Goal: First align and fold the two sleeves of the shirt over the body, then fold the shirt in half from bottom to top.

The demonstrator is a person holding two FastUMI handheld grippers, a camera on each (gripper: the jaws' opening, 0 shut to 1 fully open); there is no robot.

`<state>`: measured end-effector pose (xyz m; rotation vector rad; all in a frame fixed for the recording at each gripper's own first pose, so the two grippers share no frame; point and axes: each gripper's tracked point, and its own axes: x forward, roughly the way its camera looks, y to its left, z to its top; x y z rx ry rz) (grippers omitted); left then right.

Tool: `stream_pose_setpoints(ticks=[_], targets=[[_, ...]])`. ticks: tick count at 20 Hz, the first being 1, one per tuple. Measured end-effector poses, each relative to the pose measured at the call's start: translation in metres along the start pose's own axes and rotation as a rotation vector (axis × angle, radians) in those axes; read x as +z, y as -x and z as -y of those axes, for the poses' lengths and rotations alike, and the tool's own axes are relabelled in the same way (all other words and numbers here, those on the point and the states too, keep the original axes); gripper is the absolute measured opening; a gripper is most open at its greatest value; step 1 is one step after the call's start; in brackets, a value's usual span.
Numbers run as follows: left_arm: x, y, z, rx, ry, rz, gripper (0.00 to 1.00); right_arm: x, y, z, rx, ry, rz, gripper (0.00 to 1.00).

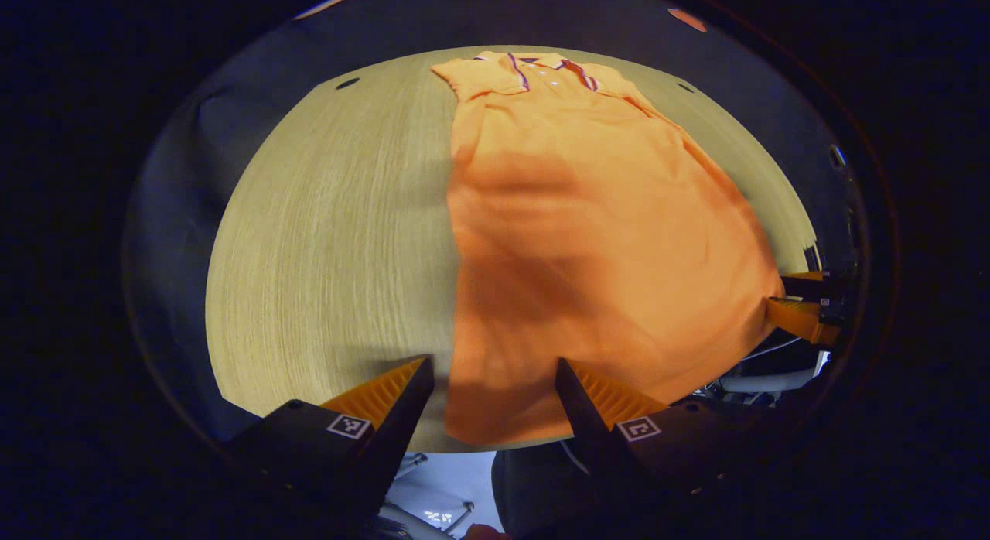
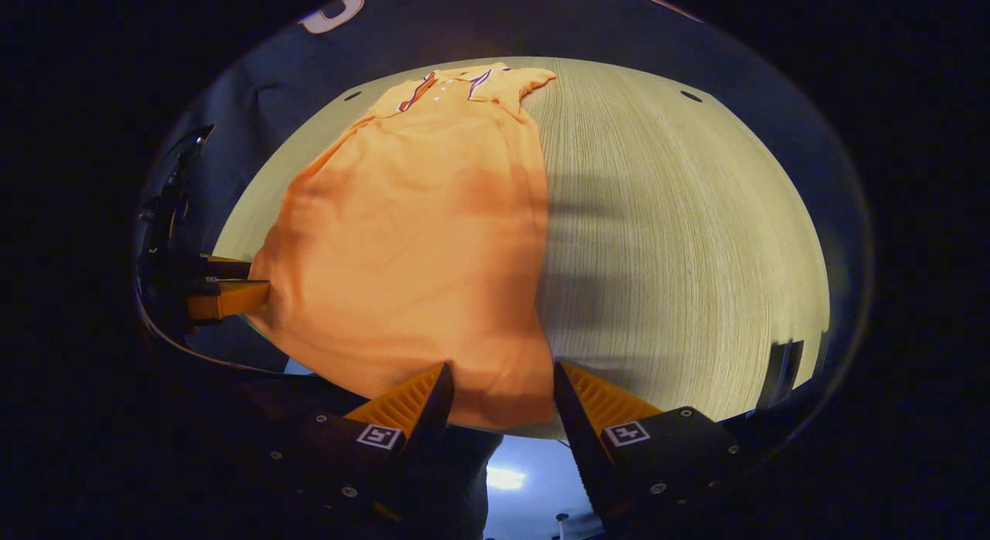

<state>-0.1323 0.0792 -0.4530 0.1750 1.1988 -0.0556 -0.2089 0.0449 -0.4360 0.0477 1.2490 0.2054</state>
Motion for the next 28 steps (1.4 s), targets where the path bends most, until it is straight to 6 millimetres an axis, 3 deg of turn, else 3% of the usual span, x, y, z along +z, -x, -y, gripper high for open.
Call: stream_pose_setpoints(ticks=[4,6,7,8,10,11,13,14,16,21,28], targets=[[0.004,-0.004,0.002,0.008,0.028,0.035,0.99,0.001,-0.001,0.004,-0.007,0.021,-0.001,0.53],[0.01,-0.004,0.006,0.009,0.036,0.061,0.94,0.006,-0.003,0.009,-0.028,-0.006,0.024,0.35],[0.014,-0.005,0.008,0.009,0.042,0.086,0.8,0.005,-0.003,0.005,-0.018,-0.013,0.032,0.18],[0.017,-0.006,0.009,0.006,0.047,0.112,0.66,0.007,-0.003,0.004,-0.01,-0.012,0.045,0.17],[0.02,-0.009,0.011,-0.003,0.072,0.141,0.26,0.01,-0.006,0.002,0.01,-0.054,0.069,0.17],[0.023,-0.009,0.011,-0.009,0.078,0.148,0.08,0.013,-0.006,-0.005,0.047,-0.07,0.076,0.07],[0.022,-0.007,0.01,-0.018,0.111,0.16,0.09,0.014,-0.007,-0.013,0.104,-0.088,0.069,0.07],[0.023,-0.011,0.01,-0.02,0.122,0.155,0.01,0.016,-0.007,-0.017,0.133,-0.095,0.061,0.07],[0.031,-0.004,0.01,-0.022,0.144,0.176,0.01,0.026,-0.004,-0.023,0.186,-0.124,0.078,0.06],[0.069,0.019,0.005,-0.026,0.228,0.274,0.01,0.064,0.01,-0.032,0.315,-0.2,0.18,0.06],[0.127,0.057,-0.001,-0.004,0.231,0.403,0.01,0.123,0.046,-0.046,0.563,-0.338,0.305,0.05]])
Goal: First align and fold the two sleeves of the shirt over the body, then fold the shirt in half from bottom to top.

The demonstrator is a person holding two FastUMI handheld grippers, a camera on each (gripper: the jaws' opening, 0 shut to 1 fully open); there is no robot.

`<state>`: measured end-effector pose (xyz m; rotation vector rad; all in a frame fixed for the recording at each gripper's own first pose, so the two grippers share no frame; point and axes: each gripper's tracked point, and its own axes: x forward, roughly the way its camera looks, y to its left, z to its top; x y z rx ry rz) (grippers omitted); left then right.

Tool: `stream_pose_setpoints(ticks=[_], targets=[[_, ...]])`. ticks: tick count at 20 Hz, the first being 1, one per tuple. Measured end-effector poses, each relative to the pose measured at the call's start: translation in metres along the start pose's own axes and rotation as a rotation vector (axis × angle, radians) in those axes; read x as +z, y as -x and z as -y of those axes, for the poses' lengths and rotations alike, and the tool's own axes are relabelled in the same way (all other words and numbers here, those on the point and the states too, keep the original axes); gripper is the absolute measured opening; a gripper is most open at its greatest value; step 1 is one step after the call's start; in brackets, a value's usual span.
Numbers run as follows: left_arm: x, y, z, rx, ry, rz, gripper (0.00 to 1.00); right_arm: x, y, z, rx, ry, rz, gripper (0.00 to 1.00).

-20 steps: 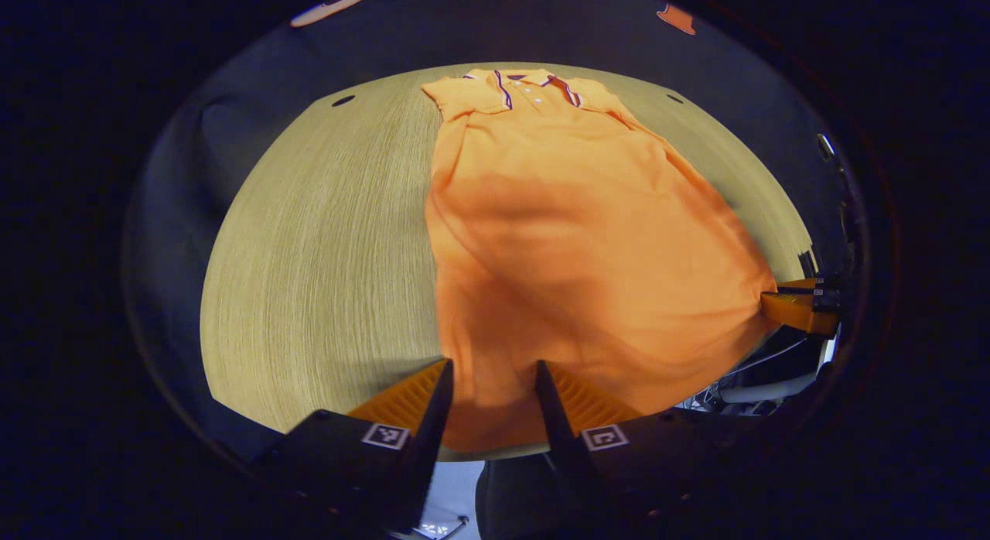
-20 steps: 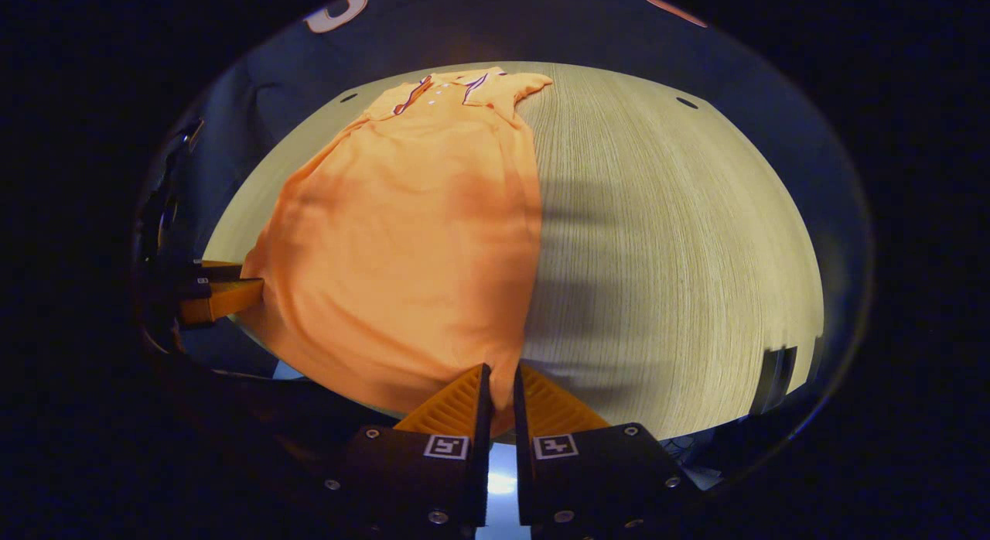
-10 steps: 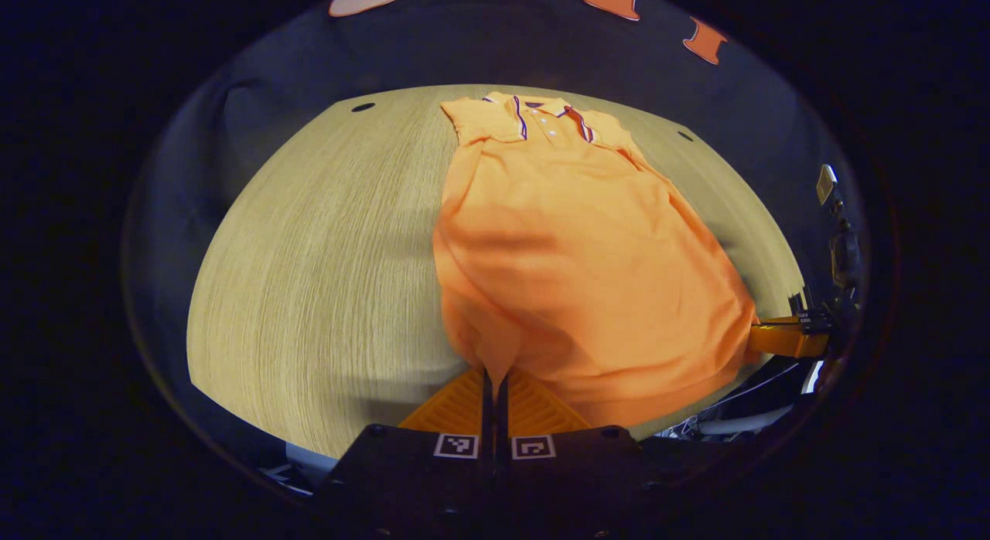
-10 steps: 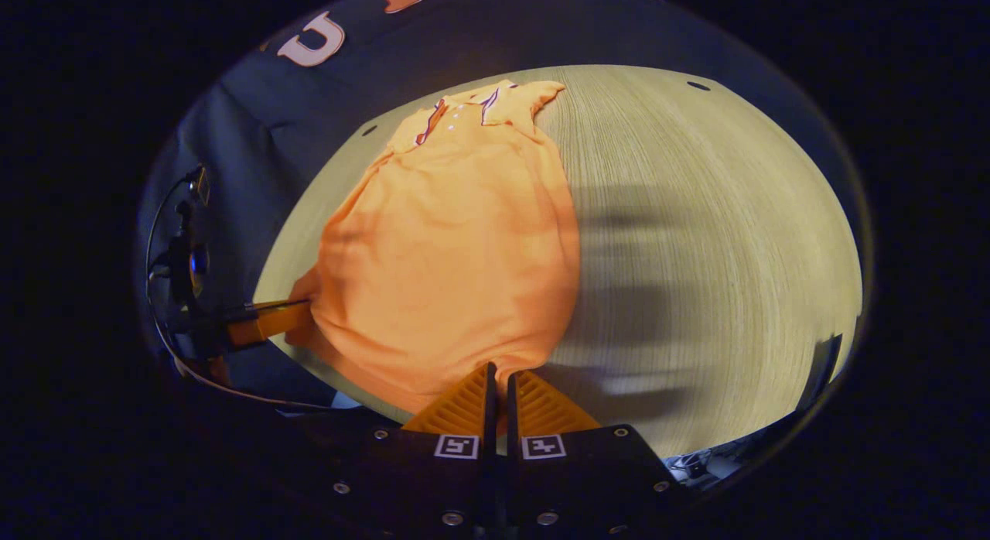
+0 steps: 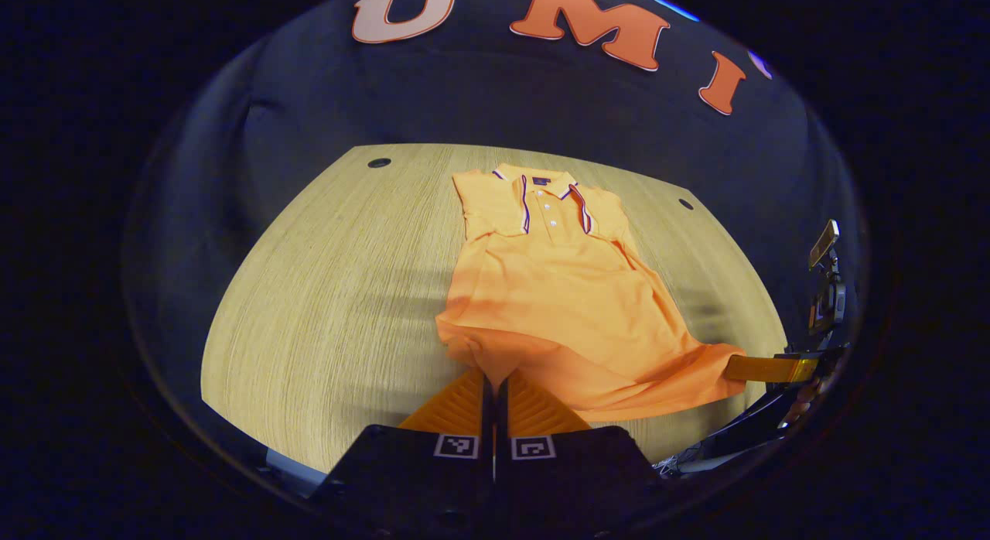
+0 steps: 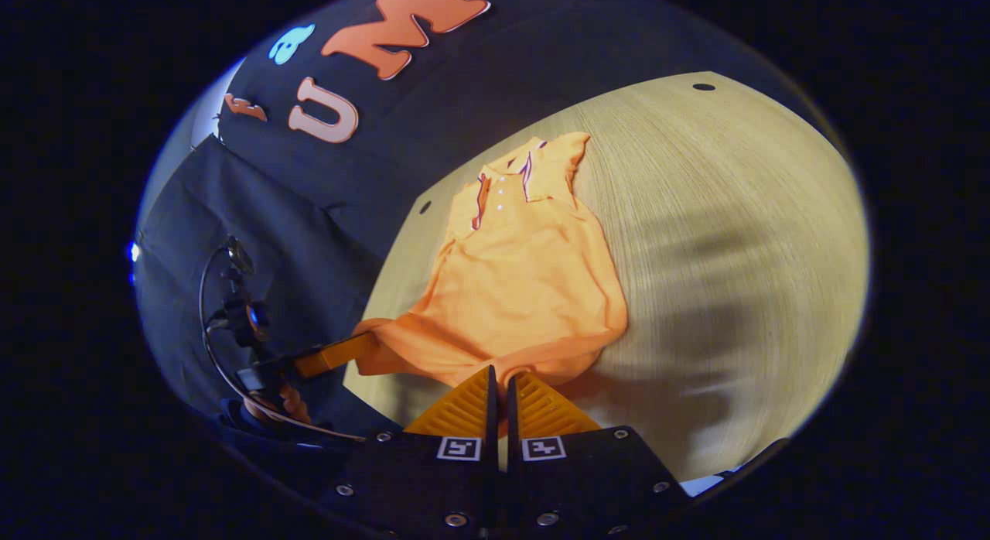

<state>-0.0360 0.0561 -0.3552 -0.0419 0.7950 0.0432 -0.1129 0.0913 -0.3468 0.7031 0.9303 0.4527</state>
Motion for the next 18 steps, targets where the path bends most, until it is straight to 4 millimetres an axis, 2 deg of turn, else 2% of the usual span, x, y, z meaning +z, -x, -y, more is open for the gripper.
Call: stream_pose_setpoints(ticks=[2,5,7,10,12,18], targets=[[0.016,-0.001,0.001,-0.002,0.004,0.019,0.01,0.02,-0.003,-0.011,0.044,-0.014,0.035,0.05],[0.043,-0.005,0.001,-0.019,-0.012,0.051,0.01,0.052,0.004,-0.017,0.062,-0.021,0.09,0.05],[0.06,-0.009,0.0,-0.037,-0.017,0.073,0.01,0.071,-0.003,-0.019,0.049,-0.033,0.112,0.05],[0.09,-0.027,-0.002,-0.061,-0.024,0.088,0.01,0.1,-0.017,-0.021,0.016,-0.023,0.148,0.05],[0.106,-0.039,-0.005,-0.069,-0.027,0.091,0.01,0.108,-0.014,-0.018,-0.006,-0.015,0.159,0.05],[0.165,-0.084,-0.006,-0.123,0.049,0.088,0.01,0.171,-0.054,-0.029,-0.057,0.049,0.167,0.05]])
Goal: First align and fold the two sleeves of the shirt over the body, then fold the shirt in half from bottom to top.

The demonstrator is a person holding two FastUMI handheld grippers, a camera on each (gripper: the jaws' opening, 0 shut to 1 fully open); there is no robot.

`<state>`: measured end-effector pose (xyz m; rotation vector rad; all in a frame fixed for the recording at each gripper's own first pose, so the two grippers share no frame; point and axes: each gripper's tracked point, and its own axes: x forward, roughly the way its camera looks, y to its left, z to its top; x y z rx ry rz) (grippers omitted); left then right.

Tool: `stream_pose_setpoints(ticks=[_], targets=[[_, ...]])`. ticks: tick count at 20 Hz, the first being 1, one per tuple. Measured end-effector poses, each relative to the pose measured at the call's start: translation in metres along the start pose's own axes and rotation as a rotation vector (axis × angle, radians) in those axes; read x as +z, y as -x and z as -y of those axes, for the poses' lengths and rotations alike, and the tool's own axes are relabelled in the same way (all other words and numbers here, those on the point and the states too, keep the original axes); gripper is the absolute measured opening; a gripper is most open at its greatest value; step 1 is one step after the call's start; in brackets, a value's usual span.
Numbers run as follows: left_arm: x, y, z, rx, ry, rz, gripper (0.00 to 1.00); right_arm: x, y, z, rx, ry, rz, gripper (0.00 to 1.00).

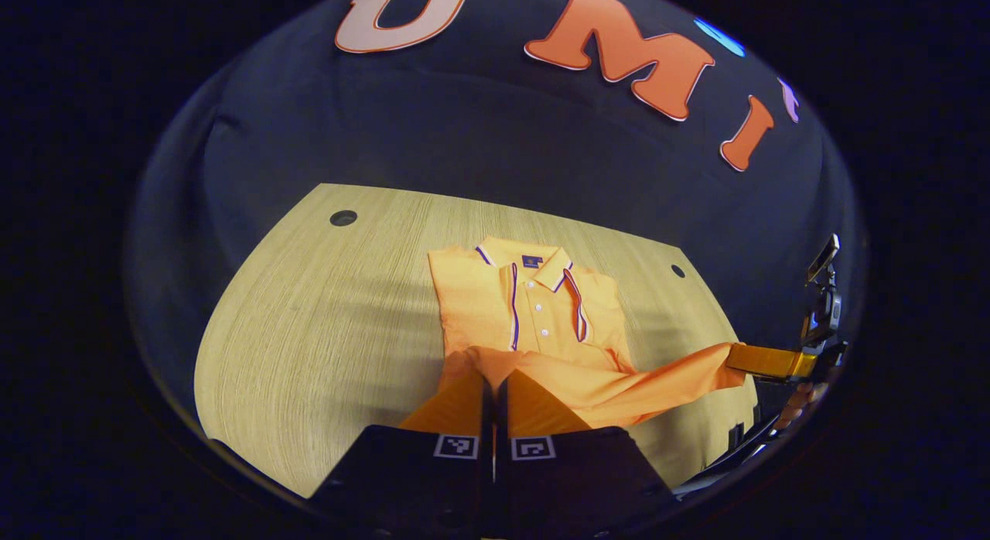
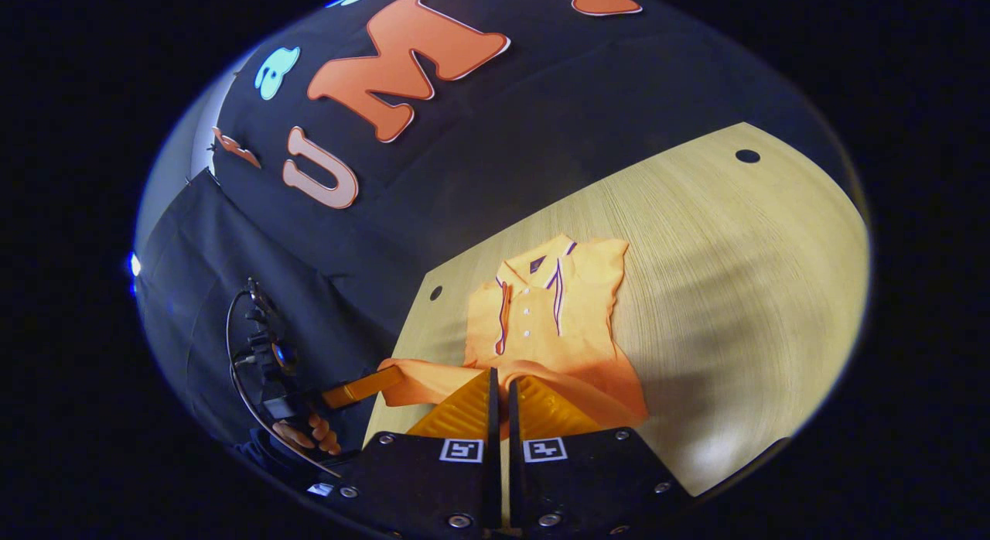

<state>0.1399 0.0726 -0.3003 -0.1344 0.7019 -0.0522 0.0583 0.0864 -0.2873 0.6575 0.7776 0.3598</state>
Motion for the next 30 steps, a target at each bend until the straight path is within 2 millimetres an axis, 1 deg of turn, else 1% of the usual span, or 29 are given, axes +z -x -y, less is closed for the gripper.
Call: stream_pose_setpoints(ticks=[3,5,7,8,11,13,14,15,16,18,19,21,23,24,26,27,28,29,30], targets=[[0.025,-0.026,-0.003,-0.02,-0.017,0.006,0.01,0.017,-0.026,0.01,-0.06,0.04,-0.005,0.05],[0.042,-0.046,-0.007,-0.027,-0.017,0.006,0.01,0.03,-0.043,0.014,-0.081,0.04,-0.007,0.05],[0.055,-0.066,-0.012,-0.035,-0.019,0.005,0.01,0.044,-0.059,0.019,-0.096,0.03,0.001,0.05],[0.061,-0.078,-0.017,-0.034,-0.028,0.0,0.01,0.052,-0.068,0.024,-0.111,0.034,0.006,0.05],[0.081,-0.114,-0.022,-0.049,-0.037,-0.006,0.01,0.075,-0.092,0.041,-0.158,0.047,0.007,0.05],[0.096,-0.137,-0.031,-0.041,-0.035,0.002,0.01,0.089,-0.111,0.051,-0.181,0.047,0.004,0.05],[0.101,-0.15,-0.042,-0.011,-0.038,0.003,0.01,0.096,-0.121,0.058,-0.196,0.055,0.004,0.05],[0.102,-0.164,-0.052,0.024,-0.044,-0.008,0.01,0.102,-0.129,0.067,-0.228,0.073,0.002,0.05],[0.103,-0.178,-0.057,0.034,-0.053,-0.018,0.01,0.106,-0.138,0.078,-0.258,0.081,-0.002,0.05],[0.099,-0.197,-0.057,0.033,-0.061,-0.05,0.01,0.111,-0.15,0.086,-0.275,0.054,-0.022,0.05],[0.102,-0.204,-0.057,0.036,-0.067,-0.047,0.0,0.113,-0.155,0.09,-0.284,0.055,-0.027,0.05],[0.107,-0.212,-0.059,0.054,-0.09,-0.046,0.01,0.115,-0.165,0.099,-0.311,0.075,-0.045,0.05],[0.114,-0.218,-0.06,0.066,-0.1,-0.035,0.01,0.12,-0.169,0.107,-0.343,0.112,-0.061,0.05],[0.118,-0.221,-0.065,0.079,-0.101,-0.031,0.02,0.122,-0.172,0.115,-0.371,0.143,-0.069,0.05],[0.125,-0.224,-0.082,0.138,-0.112,-0.017,0.11,0.125,-0.177,0.134,-0.425,0.186,-0.102,0.06],[0.128,-0.219,-0.093,0.189,-0.125,-0.008,0.24,0.122,-0.177,0.137,-0.438,0.178,-0.117,0.06],[0.134,-0.212,-0.1,0.212,-0.126,0.003,0.28,0.123,-0.176,0.14,-0.45,0.154,-0.121,0.06],[0.135,-0.207,-0.104,0.218,-0.116,0.006,0.56,0.126,-0.17,0.144,-0.472,0.138,-0.122,0.11],[0.132,-0.204,-0.103,0.223,-0.104,0.0,0.72,0.13,-0.166,0.15,-0.492,0.147,-0.109,0.14]])
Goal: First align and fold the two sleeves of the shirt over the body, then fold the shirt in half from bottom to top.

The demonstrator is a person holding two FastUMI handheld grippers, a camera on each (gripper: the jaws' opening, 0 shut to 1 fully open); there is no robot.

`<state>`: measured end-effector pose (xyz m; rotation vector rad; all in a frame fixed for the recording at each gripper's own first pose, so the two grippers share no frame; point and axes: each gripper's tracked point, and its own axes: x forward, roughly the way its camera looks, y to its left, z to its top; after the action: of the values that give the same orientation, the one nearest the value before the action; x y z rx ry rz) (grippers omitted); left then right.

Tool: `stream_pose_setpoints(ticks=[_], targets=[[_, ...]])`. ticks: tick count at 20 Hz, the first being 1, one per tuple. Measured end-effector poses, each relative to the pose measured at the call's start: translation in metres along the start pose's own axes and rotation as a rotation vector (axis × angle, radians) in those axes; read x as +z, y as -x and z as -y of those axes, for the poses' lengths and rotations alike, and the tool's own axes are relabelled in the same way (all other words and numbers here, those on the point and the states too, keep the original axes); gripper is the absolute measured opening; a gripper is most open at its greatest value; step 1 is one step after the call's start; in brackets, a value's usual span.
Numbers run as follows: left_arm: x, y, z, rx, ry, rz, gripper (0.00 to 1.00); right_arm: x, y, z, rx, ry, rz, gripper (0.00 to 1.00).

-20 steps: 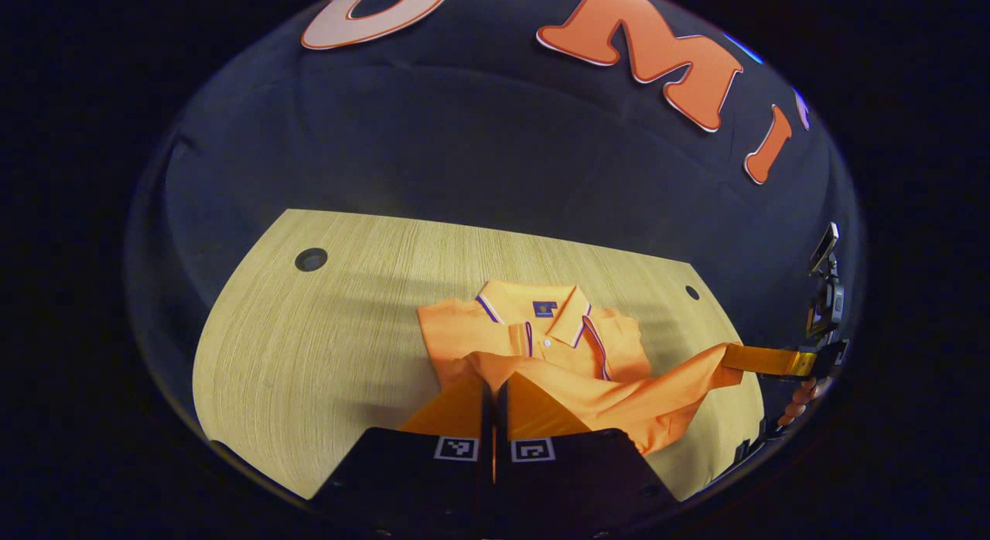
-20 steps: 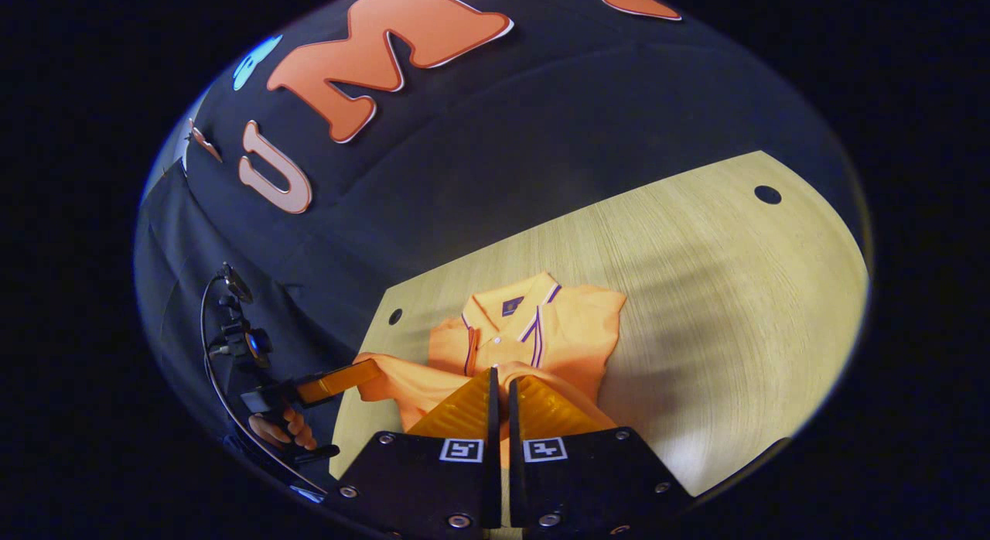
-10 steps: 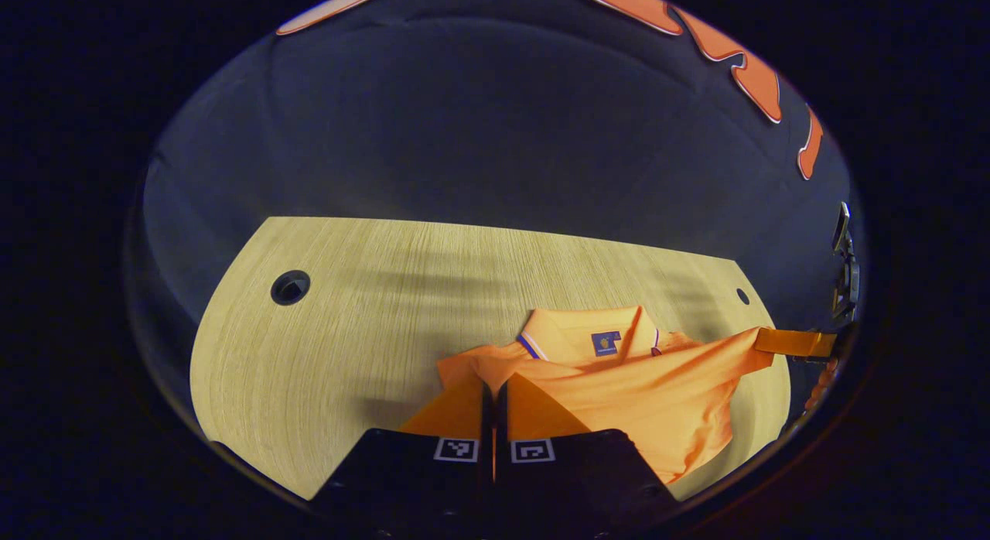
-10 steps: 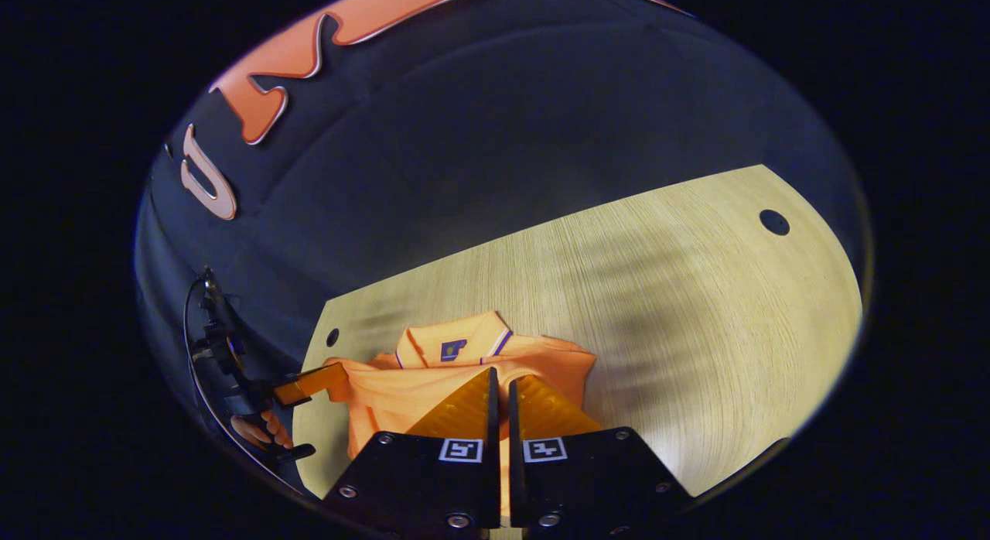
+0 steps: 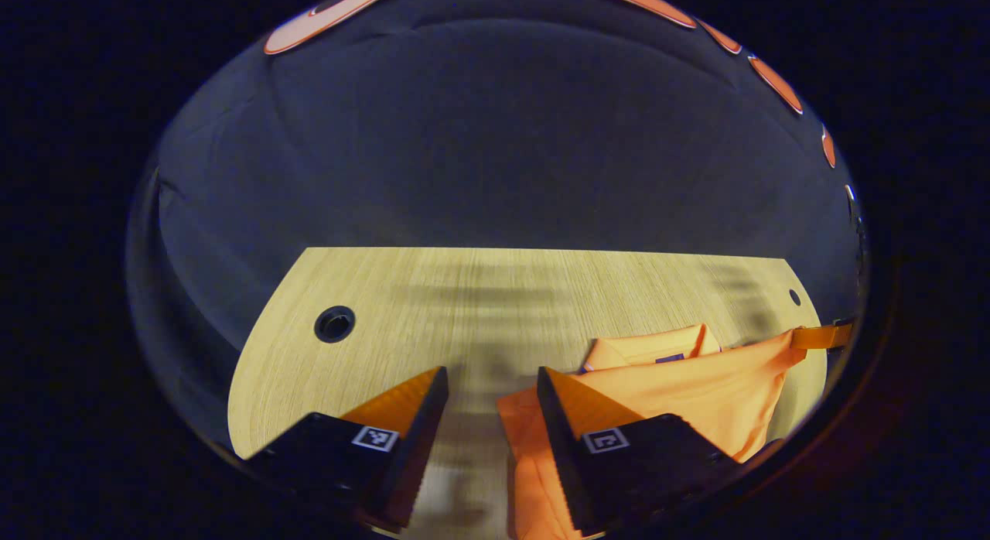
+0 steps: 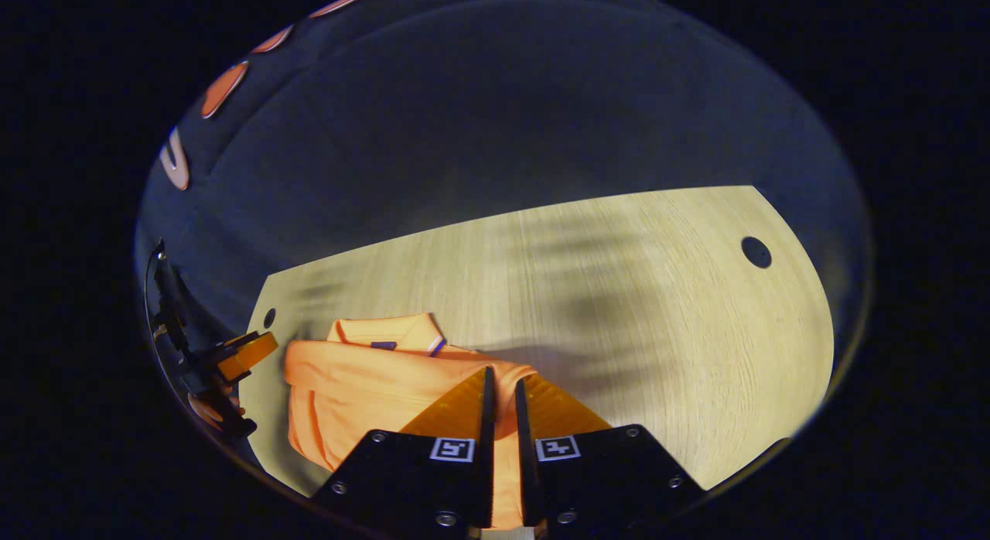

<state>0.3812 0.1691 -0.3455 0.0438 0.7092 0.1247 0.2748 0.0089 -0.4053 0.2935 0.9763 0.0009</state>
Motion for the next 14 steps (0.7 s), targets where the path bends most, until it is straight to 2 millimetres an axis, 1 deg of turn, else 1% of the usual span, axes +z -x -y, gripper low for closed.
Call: stream_pose_setpoints(ticks=[1,2,3,5,7,8,9,11,13,14], targets=[[0.0,0.005,0.001,-0.007,0.017,-0.002,0.86,0.005,0.005,0.008,-0.011,0.017,0.017,0.28],[-0.001,0.012,-0.001,-0.006,0.029,-0.004,0.85,0.008,0.013,0.009,-0.006,0.027,0.029,0.39],[0.002,0.022,-0.004,-0.001,0.046,0.012,0.91,0.011,0.023,0.003,0.004,0.033,0.042,0.62],[0.011,0.043,-0.006,-0.001,0.074,0.045,0.93,0.021,0.043,-0.003,0.017,0.056,0.1,0.79],[0.021,0.072,-0.002,-0.012,0.085,0.087,0.95,0.028,0.072,-0.01,0.032,0.082,0.175,0.89],[0.024,0.086,0.002,-0.024,0.092,0.107,0.96,0.028,0.089,-0.015,0.046,0.096,0.217,0.9],[0.025,0.101,0.007,-0.046,0.101,0.123,0.96,0.023,0.102,-0.015,0.05,0.115,0.245,0.9],[0.023,0.123,0.01,-0.05,0.101,0.156,0.96,0.01,0.127,-0.017,0.049,0.134,0.282,0.9],[0.022,0.144,0.01,-0.044,0.091,0.199,0.96,0.002,0.15,-0.019,0.05,0.141,0.319,0.9],[0.021,0.159,0.014,-0.045,0.087,0.224,0.96,-0.001,0.16,-0.018,0.045,0.155,0.343,0.91]])
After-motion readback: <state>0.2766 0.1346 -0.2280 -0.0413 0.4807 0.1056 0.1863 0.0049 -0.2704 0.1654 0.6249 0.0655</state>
